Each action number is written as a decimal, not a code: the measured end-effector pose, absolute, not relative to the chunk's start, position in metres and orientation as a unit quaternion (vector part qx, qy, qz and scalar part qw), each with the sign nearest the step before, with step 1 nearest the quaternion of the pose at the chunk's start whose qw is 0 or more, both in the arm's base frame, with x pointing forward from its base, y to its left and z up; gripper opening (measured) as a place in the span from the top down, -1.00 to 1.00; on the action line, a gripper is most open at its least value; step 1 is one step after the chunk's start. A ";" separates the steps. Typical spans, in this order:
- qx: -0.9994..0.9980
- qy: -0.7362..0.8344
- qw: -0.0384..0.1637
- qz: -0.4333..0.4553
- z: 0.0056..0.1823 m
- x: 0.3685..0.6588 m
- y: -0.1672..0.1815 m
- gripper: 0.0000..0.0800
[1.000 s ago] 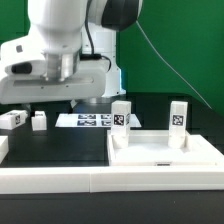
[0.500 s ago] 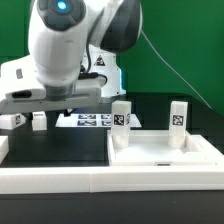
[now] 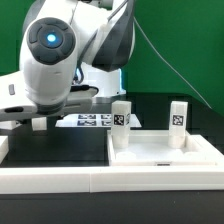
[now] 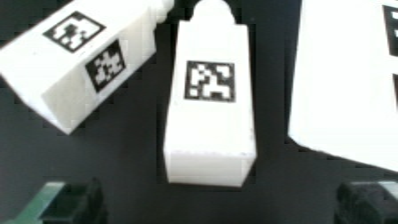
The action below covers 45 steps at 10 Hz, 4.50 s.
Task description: Assemble square table
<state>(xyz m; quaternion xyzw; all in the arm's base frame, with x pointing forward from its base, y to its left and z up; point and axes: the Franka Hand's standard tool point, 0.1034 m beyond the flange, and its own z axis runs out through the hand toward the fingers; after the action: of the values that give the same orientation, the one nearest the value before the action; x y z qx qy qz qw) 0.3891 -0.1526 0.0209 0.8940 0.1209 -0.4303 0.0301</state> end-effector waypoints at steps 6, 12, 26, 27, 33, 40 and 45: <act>0.891 0.115 0.027 -0.439 0.009 0.365 -0.157 -0.62; 0.886 0.113 0.023 -0.448 0.006 0.355 -0.155 -0.34; 0.905 0.141 0.035 -0.400 0.044 0.428 -0.113 0.27; 0.918 0.143 0.035 -0.368 0.044 0.433 -0.114 0.27; 0.967 0.148 0.023 -0.208 0.089 0.481 -0.106 0.27; 0.988 0.153 0.029 0.015 0.107 0.506 -0.102 0.27; 0.991 0.132 0.020 0.020 0.123 0.533 -0.073 0.27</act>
Offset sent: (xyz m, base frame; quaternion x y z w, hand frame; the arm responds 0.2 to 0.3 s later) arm 0.0000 0.0000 0.0000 0.0000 0.0000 0.0000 1.0000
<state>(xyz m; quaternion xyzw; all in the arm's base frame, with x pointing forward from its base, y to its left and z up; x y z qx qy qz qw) 0.5326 -0.0735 0.1227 0.9909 0.1318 0.0204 0.0202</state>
